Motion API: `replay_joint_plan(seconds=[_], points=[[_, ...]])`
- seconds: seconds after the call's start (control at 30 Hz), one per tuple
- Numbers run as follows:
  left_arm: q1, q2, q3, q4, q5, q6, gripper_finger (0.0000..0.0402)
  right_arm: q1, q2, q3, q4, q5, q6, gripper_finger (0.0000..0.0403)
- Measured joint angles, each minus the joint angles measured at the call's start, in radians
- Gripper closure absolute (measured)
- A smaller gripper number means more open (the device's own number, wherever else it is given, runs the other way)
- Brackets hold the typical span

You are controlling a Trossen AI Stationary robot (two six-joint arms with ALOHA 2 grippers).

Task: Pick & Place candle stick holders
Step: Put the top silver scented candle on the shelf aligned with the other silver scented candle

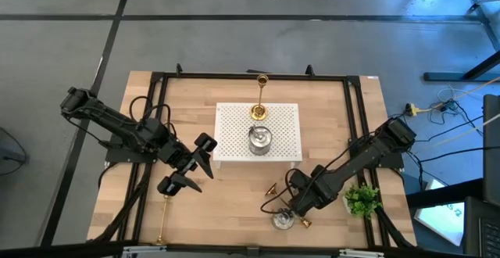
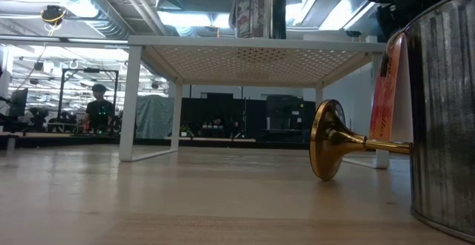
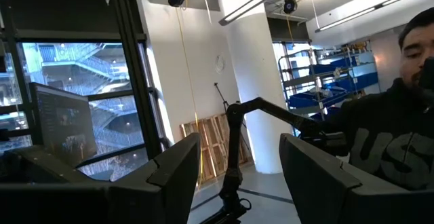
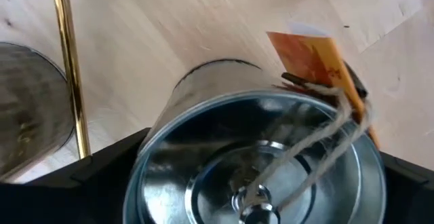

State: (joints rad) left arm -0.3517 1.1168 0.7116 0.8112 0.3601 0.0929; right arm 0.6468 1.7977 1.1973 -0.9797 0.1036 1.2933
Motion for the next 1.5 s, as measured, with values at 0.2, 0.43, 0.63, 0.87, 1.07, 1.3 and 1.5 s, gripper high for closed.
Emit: replay_joint_plan(seconds=[0.2,0.43,0.63,0.87,1.07,1.3,1.5], points=[[0.0,0.0,0.0,0.0,0.0,0.0,0.0203,0.0,0.0,0.0,0.026,0.001,0.0,0.0003],[0.0,0.0,0.0,0.0,0.0,0.0,0.0203,0.0,0.0,0.0,0.028,0.005,0.0,0.0003],[0.0,0.0,0.0,0.0,0.0,0.0,0.0203,0.0,0.008,0.0,0.029,-0.001,0.0,0.0003],[0.0,0.0,0.0,0.0,0.0,0.0,0.0203,-0.006,0.077,0.004,0.05,-0.058,-0.019,0.0003],[0.0,0.0,0.0,0.0,0.0,0.0,0.0203,-0.016,0.096,0.006,0.08,-0.091,-0.026,0.0004],[0.0,0.0,0.0,0.0,0.0,0.0,0.0203,-0.019,0.096,0.004,0.079,-0.139,-0.018,0.0004],[0.0,0.0,0.0,0.0,0.0,0.0,0.0203,-0.019,0.098,0.026,0.057,-0.149,-0.008,0.0038]])
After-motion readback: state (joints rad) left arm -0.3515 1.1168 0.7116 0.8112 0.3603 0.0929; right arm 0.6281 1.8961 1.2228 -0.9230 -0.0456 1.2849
